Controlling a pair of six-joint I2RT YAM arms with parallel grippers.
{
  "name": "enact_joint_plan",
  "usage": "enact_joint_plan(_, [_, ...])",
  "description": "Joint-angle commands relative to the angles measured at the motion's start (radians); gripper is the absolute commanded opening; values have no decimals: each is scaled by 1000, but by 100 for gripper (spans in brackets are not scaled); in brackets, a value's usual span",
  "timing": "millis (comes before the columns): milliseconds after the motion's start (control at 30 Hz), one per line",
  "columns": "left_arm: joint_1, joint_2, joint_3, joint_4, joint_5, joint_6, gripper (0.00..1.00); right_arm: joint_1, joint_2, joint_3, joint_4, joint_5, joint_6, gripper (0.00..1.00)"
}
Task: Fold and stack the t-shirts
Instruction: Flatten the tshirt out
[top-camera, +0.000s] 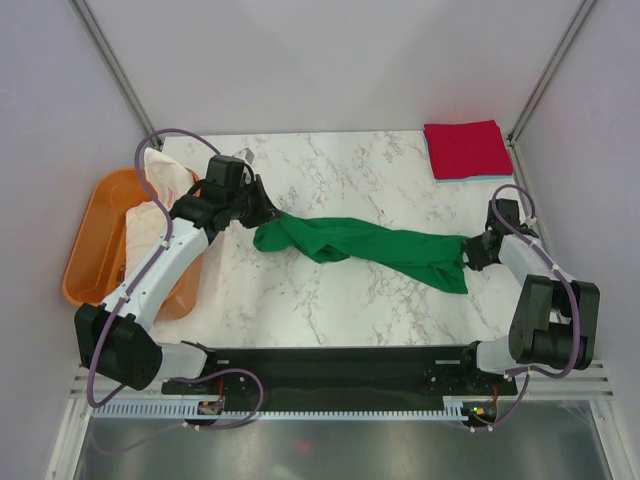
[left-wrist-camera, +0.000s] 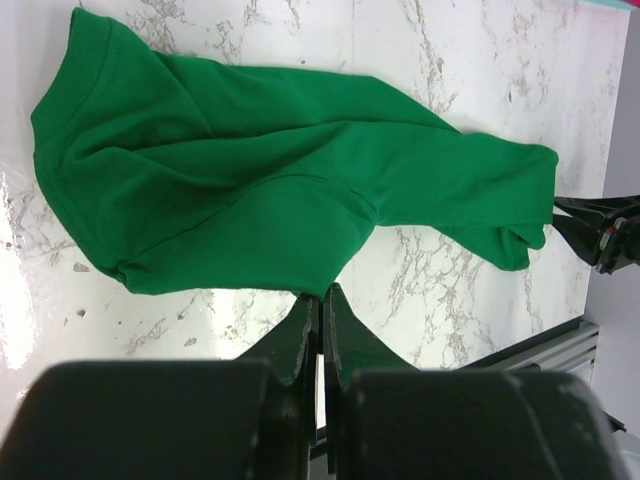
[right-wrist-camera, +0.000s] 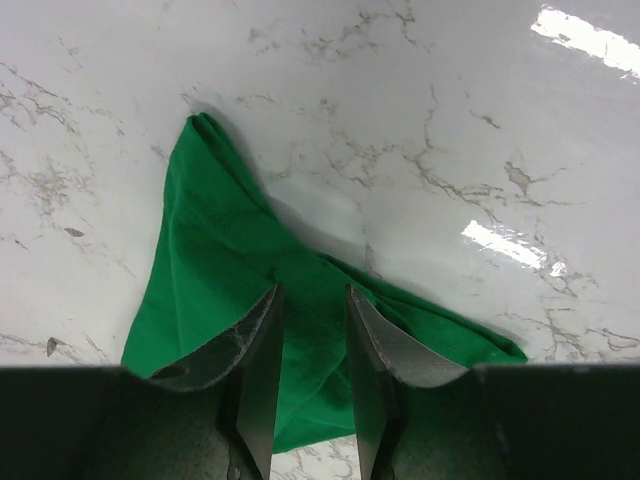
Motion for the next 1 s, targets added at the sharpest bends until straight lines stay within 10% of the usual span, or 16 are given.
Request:
enact_joint_plan(0, [2, -21, -1, 41, 23, 41, 2, -4, 15, -22, 40, -12, 58, 39])
enact_joint_plan(700, [0, -24, -21, 53, 9, 33, 2, -10, -27, -106, 61, -2, 38, 46])
enact_joint_plan(900, [-1, -15, -21, 58, 3, 32, 2, -10, -8, -82, 87, 44, 2, 1])
enact_joint_plan(967, [0, -13, -7, 56, 0, 32, 2, -10, -33, -67, 75, 87, -17, 0])
